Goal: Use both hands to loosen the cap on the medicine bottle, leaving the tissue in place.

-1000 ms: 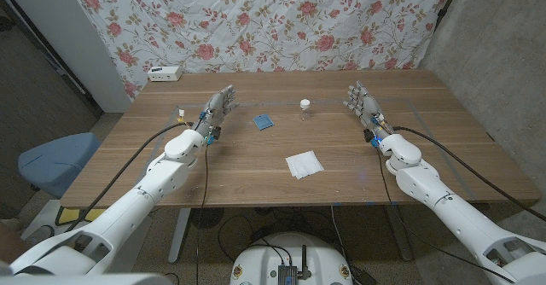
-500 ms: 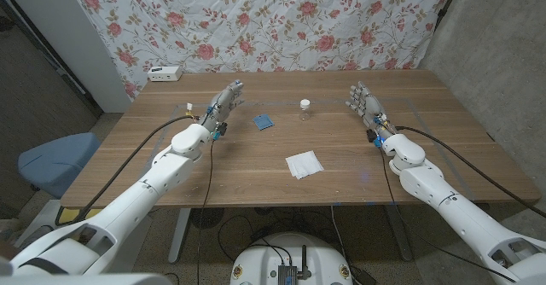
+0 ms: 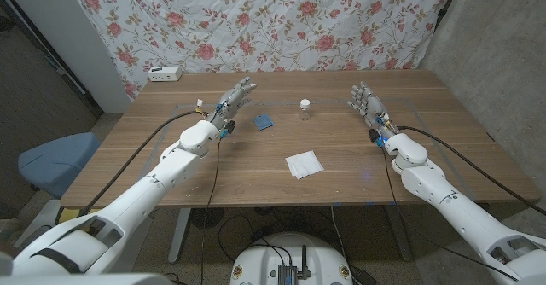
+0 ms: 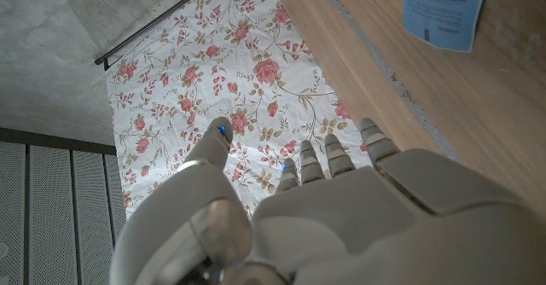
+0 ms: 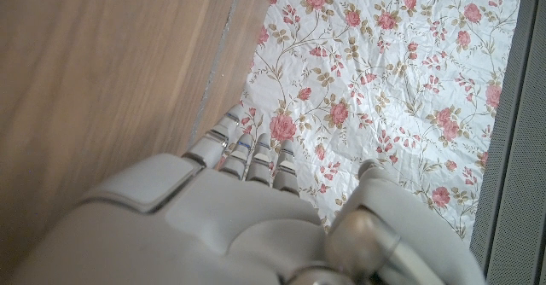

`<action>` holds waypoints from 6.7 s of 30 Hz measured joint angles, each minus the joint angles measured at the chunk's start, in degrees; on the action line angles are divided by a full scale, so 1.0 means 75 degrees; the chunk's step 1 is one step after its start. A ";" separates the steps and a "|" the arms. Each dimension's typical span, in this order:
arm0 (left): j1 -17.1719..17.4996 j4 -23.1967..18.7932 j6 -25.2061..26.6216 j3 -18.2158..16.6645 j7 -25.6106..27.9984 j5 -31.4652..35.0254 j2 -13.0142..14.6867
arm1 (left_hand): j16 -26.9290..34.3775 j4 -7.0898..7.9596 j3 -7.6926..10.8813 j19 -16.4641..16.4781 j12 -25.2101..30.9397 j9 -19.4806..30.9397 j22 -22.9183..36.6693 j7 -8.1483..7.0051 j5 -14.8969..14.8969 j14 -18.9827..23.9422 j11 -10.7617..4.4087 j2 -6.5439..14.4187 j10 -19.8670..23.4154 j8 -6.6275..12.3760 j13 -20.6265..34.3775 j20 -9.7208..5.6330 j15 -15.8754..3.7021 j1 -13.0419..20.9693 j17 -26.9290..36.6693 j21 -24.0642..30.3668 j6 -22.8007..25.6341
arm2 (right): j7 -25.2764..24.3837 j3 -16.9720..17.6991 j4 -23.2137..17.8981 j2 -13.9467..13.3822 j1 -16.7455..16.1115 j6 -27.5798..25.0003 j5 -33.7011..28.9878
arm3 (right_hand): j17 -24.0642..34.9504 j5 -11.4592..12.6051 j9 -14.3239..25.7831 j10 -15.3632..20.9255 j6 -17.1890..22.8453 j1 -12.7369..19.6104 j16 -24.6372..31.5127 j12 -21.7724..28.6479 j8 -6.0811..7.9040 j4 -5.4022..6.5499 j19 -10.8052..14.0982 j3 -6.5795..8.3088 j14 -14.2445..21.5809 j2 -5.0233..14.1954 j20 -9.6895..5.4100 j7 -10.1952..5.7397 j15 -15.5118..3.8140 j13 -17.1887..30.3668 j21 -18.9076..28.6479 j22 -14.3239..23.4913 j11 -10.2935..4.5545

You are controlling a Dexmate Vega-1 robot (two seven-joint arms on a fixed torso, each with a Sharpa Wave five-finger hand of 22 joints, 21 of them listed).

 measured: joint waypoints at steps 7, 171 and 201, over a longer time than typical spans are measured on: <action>-0.0227 0.0144 0.0064 0.0211 -0.0056 0.0291 -0.0117 | 0.0000 -0.0076 -0.0038 -0.0148 0.0029 0.0000 0.0000 -0.0062 0.0000 0.0085 -0.0107 -0.0160 0.0108 0.0029 0.0000 0.0041 0.0003 0.0232 -0.0001 -0.0026 0.0012 | 0.0110 0.0026 0.0223 0.0077 0.0068 0.0129 0.0051 | -0.0020 0.0000 0.0000 0.0027 0.0044 0.0000 0.0000 0.0000 0.0000 0.0000 0.0000 0.0000 0.0028 0.0000 0.0000 0.0045 0.0028 0.0001 0.0000 0.0000 0.0027; -0.2415 0.3953 -0.0208 0.2691 0.1450 0.3601 -0.2361 | 0.0003 0.0119 -0.1413 -0.0562 0.0000 -0.0001 -0.0015 -0.0901 0.0624 0.2539 -0.0638 -0.1426 0.2765 0.0021 -0.0020 -0.0527 -0.0410 0.3427 -0.0019 0.0089 0.0075 | 0.0549 0.0445 0.2045 0.0882 0.0437 0.1579 0.0516 | -0.0177 -0.0067 -0.0017 0.0857 0.0599 -0.0077 0.0021 0.0007 0.0016 -0.0391 -0.0586 0.0097 0.0789 0.0210 0.0011 0.0409 -0.0054 -0.0053 -0.0030 -0.0002 0.0038; -0.2748 0.5058 -0.0790 0.2835 0.1657 0.3543 -0.2843 | 0.0084 0.0115 -0.1790 0.0389 0.0117 -0.0001 -0.0073 -0.0592 0.0584 0.3608 -0.0590 -0.1265 0.4013 0.0057 -0.0020 -0.1309 -0.0435 0.3870 -0.0019 0.0152 0.0821 | 0.0394 0.0491 0.1861 0.0857 0.0302 0.1617 0.0512 | -0.0177 -0.0067 0.0002 0.0857 0.0599 -0.0074 0.0021 0.0007 0.0016 -0.0431 -0.0556 0.0137 0.0789 0.0212 -0.0018 0.0409 -0.0053 -0.0054 -0.0031 -0.0002 0.0040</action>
